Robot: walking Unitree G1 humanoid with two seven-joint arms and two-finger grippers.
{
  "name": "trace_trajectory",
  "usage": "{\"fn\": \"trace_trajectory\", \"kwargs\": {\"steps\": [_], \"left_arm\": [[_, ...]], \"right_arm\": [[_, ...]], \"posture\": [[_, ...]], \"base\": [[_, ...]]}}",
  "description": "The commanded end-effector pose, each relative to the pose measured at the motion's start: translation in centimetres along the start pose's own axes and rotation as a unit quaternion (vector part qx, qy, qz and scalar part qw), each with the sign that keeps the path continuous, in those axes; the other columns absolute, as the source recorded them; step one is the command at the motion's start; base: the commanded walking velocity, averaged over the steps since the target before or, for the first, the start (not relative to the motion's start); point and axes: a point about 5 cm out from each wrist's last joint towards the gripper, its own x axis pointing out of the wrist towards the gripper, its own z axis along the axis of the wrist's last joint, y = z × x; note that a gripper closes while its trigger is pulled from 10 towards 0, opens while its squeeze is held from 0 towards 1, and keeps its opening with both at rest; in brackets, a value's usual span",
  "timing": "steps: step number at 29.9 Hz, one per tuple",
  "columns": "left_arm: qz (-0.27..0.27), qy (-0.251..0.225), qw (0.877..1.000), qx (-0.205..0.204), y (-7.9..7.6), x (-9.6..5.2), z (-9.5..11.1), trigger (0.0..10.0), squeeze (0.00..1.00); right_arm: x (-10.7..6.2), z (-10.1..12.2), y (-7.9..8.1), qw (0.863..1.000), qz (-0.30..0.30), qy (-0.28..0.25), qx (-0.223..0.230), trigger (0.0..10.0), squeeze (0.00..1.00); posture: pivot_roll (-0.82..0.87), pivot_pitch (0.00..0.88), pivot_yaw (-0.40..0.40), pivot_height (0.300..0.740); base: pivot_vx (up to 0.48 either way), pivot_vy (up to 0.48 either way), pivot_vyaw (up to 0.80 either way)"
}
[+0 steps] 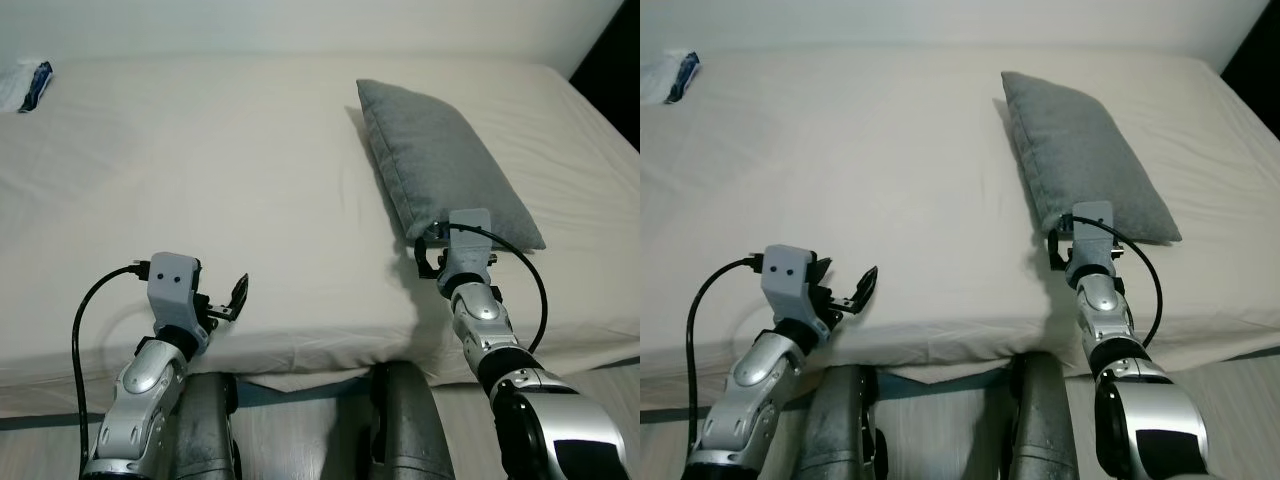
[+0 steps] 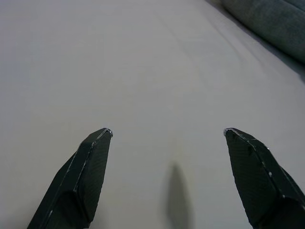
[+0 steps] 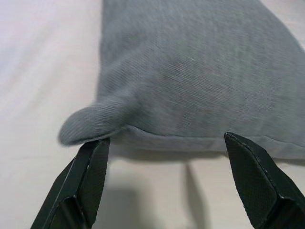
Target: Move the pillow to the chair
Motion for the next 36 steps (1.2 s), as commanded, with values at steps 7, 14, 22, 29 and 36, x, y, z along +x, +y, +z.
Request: {"fn": "trace_trajectory", "kwargs": {"steps": [7,14,22,29,36], "left_arm": [[-0.004,0.008,1.0,-0.016,-0.1,0.1,0.1,10.0,0.0],[0.001,0.0,0.998,-0.057,-0.4,0.7,0.7,10.0,0.0],[-0.012,-0.001,0.998,-0.063,-1.5,0.9,0.8,10.0,0.0],[-0.009,0.0,0.998,-0.062,-1.2,0.9,0.9,10.0,0.0],[-0.007,0.0,0.998,-0.06,-1.0,1.0,1.0,10.0,0.0]], "right_arm": [[0.6,1.1,0.8,0.999,0.017,-0.016,0.048,10.0,0.0],[1.0,1.7,1.2,0.996,0.025,-0.021,0.081,10.0,0.0],[1.0,1.9,0.9,0.994,0.029,-0.026,0.105,0.0,0.0],[1.0,1.8,0.8,0.993,0.031,-0.026,0.11,0.0,0.0],[1.0,1.9,0.9,0.992,0.032,-0.028,0.115,0.0,0.0]], "posture": [[0.19,0.336,-0.056,0.56],[0.19,0.331,-0.053,0.56],[0.2,0.316,-0.057,0.56],[0.21,0.303,-0.059,0.56],[0.21,0.29,-0.057,0.56]], "base": [[0.0,0.0,0.0],[0.0,0.0,0.0],[0.0,0.0,0.0],[0.0,0.0,0.0],[0.0,0.0,0.0]]}}
